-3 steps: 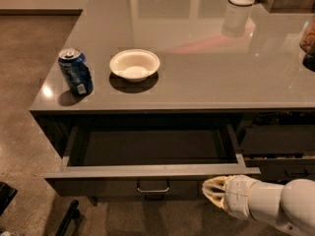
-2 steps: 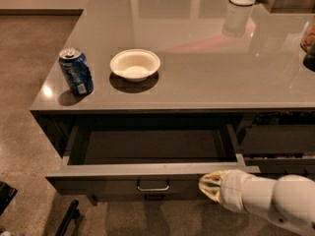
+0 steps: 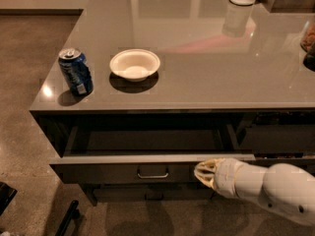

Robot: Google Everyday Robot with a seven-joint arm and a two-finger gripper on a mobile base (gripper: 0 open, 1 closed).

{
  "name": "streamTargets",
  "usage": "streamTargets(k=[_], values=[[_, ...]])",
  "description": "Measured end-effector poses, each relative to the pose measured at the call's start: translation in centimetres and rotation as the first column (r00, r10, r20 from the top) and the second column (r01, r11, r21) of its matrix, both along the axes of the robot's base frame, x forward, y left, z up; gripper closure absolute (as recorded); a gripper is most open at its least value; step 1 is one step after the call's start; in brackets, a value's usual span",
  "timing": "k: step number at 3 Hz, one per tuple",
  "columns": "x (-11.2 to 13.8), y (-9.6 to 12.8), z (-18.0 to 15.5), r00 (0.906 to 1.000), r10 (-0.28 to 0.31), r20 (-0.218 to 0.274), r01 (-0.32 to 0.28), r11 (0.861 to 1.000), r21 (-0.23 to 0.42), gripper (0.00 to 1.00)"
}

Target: Close top drawer

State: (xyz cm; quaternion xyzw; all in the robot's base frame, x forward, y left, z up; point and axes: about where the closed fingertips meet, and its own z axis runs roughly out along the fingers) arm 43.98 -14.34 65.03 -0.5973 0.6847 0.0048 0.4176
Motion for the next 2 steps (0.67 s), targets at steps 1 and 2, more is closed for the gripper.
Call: streamTargets(k=[1, 2], values=[[0.8, 0.1, 0.2, 0.9999, -0.006, 0.013, 0.006, 1.000, 0.003, 1.00], [3.9, 0.4, 1.0, 0.9988, -0.020, 0.044, 0.021, 1.000, -0.016, 1.00]])
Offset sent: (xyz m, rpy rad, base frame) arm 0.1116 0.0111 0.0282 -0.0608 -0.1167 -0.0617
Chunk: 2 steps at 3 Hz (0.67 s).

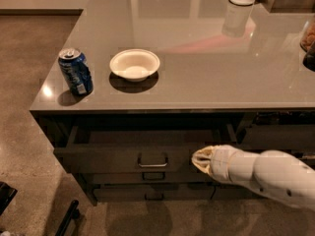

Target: Close top drawer

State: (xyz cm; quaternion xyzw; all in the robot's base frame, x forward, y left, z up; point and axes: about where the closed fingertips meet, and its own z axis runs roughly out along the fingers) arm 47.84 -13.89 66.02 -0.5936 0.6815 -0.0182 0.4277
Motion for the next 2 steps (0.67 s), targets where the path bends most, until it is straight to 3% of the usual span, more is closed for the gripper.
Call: streamTargets(k=[2], values=[[1.9, 0.0, 0.2, 0.9997, -0.021, 0.007, 0.022, 0.999, -0.042, 1.00]])
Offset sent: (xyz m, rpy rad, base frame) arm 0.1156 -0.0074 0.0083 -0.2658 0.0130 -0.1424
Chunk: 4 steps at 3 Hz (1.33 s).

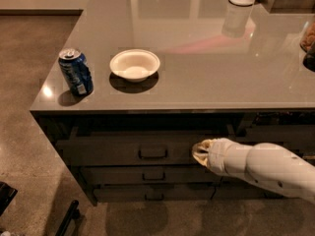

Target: Close top drawer

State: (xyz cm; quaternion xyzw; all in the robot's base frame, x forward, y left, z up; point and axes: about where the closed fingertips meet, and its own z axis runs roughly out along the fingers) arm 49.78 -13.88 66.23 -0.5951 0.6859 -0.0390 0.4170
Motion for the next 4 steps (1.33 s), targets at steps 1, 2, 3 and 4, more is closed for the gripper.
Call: streamTargets(k=[1, 2, 3, 4], values=[[0.5, -2.5, 1.0, 0.9966, -0.075, 0.035, 0.078, 0.991, -0.106, 1.00], [0.6, -5.0, 0.4, 0.9926, -0.121, 0.013, 0.121, 0.975, -0.187, 1.00], [0.6, -5.0, 0.4, 0.9926, -0.121, 0.013, 0.121, 0.975, -0.187, 1.00], [0.5, -5.7, -0.1, 0.9923, -0.124, 0.003, 0.122, 0.972, -0.201, 1.00]])
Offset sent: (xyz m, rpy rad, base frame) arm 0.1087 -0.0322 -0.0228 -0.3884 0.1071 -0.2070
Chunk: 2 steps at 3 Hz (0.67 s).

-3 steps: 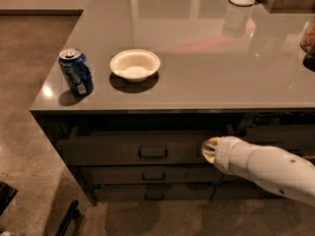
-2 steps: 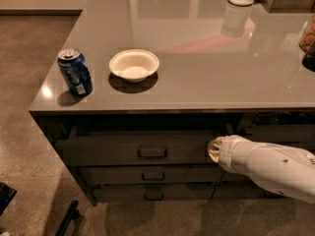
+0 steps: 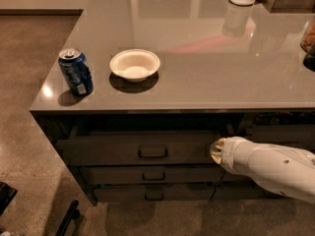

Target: Close top drawer

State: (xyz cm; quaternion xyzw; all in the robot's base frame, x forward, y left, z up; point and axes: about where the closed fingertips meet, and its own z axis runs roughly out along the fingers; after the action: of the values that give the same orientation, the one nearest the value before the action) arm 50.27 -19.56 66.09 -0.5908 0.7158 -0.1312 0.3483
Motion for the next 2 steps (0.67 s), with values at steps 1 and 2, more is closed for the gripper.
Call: streamTargets(k=[1, 2], values=[[0.0, -0.1, -1.3, 0.9994, 0.009, -0.033, -0.009, 1.000, -0.010, 1.00], [0.4, 0.6, -2.7, 0.9977, 0.030, -0.061, -0.031, 0.999, -0.015, 1.00]])
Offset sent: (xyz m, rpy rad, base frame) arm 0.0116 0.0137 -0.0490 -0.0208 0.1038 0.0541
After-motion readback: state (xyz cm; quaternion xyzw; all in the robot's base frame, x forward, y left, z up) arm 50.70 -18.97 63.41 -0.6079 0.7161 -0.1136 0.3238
